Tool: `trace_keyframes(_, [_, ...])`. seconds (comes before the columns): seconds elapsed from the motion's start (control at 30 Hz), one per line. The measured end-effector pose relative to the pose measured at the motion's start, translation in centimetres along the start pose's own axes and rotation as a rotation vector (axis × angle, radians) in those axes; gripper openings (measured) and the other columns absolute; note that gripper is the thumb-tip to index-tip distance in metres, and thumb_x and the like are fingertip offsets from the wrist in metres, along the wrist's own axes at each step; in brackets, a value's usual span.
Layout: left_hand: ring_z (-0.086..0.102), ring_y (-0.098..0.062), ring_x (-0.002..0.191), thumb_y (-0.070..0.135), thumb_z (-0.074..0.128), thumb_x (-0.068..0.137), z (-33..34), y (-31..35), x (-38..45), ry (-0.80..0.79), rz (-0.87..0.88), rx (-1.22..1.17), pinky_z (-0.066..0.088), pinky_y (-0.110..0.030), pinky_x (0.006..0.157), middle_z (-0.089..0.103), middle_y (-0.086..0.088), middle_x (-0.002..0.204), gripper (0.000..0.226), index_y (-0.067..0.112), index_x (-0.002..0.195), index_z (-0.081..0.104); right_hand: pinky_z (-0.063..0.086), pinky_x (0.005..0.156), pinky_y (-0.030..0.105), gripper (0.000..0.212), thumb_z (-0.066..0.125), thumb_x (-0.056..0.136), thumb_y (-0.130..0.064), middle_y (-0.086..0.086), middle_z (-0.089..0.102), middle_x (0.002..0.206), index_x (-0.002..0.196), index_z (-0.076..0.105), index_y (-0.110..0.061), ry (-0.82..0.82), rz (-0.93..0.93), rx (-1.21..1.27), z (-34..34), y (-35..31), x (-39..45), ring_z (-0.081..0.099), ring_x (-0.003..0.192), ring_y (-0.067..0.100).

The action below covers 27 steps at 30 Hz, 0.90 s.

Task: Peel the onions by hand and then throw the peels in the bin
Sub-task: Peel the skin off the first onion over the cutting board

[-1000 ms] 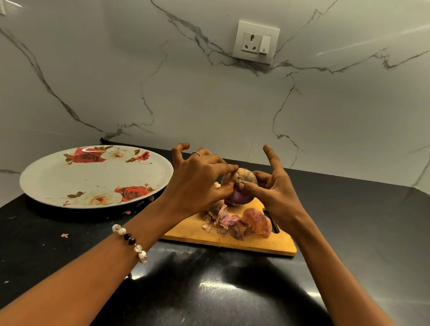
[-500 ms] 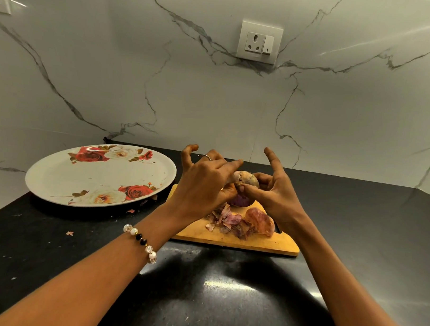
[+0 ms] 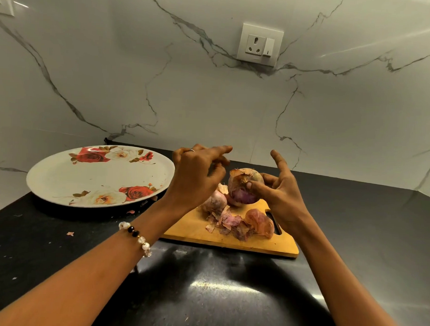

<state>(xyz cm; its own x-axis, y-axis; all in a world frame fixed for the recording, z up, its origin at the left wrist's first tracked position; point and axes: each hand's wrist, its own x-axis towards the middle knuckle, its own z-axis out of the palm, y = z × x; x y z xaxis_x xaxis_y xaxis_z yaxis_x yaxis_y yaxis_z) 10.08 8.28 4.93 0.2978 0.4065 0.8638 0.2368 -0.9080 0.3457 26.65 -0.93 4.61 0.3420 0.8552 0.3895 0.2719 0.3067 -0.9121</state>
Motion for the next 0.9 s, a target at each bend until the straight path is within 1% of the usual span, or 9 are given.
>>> trace_keyframes(0.07, [0.063,-0.019,0.095,0.035,0.057,0.085,-0.4,0.0,0.2,-0.006,-0.029,-0.083,0.048,-0.054,0.080,0.073,0.003,0.098,0.037,0.017,0.115,0.069,0.055,0.093,0.039,0.099,0.070,0.081,0.001,0.020,0.070,0.099,0.156,0.008,-0.019,0.014,-0.005,0.010,-0.2,0.0,0.1,0.070,0.096,0.027])
trace_keyframes(0.17, [0.056,-0.020,0.103,0.049,0.062,0.080,-0.4,-0.3,0.4,-0.079,0.039,-0.027,0.046,-0.054,0.079,0.071,0.003,0.104,0.040,0.023,0.108,0.072,0.056,0.090,0.035,0.101,0.071,0.080,0.002,0.017,0.069,0.097,0.156,0.008,-0.020,0.001,-0.025,-0.012,0.0,0.0,0.0,0.070,0.094,0.025])
trace_keyframes(0.27, [0.048,-0.018,0.113,0.047,0.067,0.076,-0.2,-0.4,0.2,-0.100,0.143,0.106,0.033,-0.044,0.085,0.068,0.008,0.109,0.029,0.028,0.095,0.075,0.056,0.091,0.038,0.106,0.073,0.077,-0.001,0.018,0.069,0.096,0.156,0.006,-0.021,-0.042,-0.045,-0.030,0.1,0.0,-0.2,0.070,0.093,0.027])
trace_keyframes(0.37, [0.041,-0.017,0.117,0.043,0.070,0.075,-0.3,-0.3,0.2,-0.079,0.164,0.143,0.020,-0.036,0.084,0.065,0.007,0.114,0.021,0.027,0.086,0.075,0.056,0.091,0.040,0.108,0.073,0.077,0.003,0.022,0.068,0.098,0.156,0.004,-0.023,-0.075,-0.056,-0.034,0.1,0.1,-0.2,0.069,0.093,0.030])
trace_keyframes(0.57, [0.043,-0.020,0.114,0.035,0.074,0.076,-0.5,0.2,0.3,-0.035,0.010,0.077,0.024,-0.037,0.082,0.065,0.003,0.112,0.015,0.021,0.082,0.074,0.056,0.090,0.038,0.109,0.075,0.075,-0.002,0.023,0.066,0.099,0.155,0.005,-0.024,-0.110,-0.090,-0.056,0.0,-0.2,-0.4,0.069,0.095,0.032])
trace_keyframes(0.63, [0.042,-0.018,0.112,0.031,0.076,0.077,-0.8,0.2,0.5,-0.003,-0.061,0.067,0.028,-0.038,0.081,0.065,0.002,0.111,0.014,0.019,0.084,0.074,0.056,0.090,0.037,0.112,0.076,0.070,-0.009,0.022,0.066,0.100,0.155,0.005,-0.024,-0.112,-0.092,-0.060,-0.1,-0.3,-0.4,0.069,0.095,0.030])
trace_keyframes(0.7, [0.043,-0.020,0.112,0.032,0.075,0.079,-1.1,-0.1,0.8,0.030,-0.131,0.071,0.034,-0.042,0.082,0.065,0.000,0.110,0.017,0.017,0.087,0.074,0.056,0.090,0.035,0.114,0.076,0.067,-0.014,0.021,0.067,0.101,0.155,0.005,-0.024,-0.110,-0.094,-0.064,-0.1,-0.3,-0.4,0.070,0.095,0.027])
trace_keyframes(0.83, [0.045,-0.025,0.111,0.034,0.072,0.081,-1.6,-0.3,1.2,0.101,-0.266,0.101,0.038,-0.043,0.085,0.065,-0.004,0.111,0.024,0.013,0.093,0.074,0.057,0.086,0.029,0.113,0.076,0.065,-0.014,0.017,0.068,0.101,0.155,0.007,-0.024,-0.085,-0.086,-0.047,-0.1,-0.4,-0.3,0.070,0.095,0.024])
trace_keyframes(0.9, [0.046,-0.024,0.110,0.031,0.073,0.081,-1.7,-0.5,1.3,0.070,-0.294,0.098,0.041,-0.047,0.086,0.065,-0.004,0.111,0.022,0.015,0.096,0.074,0.057,0.085,0.030,0.111,0.075,0.065,-0.014,0.016,0.068,0.101,0.154,0.010,-0.024,-0.049,-0.062,0.005,-0.2,-0.4,-0.2,0.070,0.096,0.023])
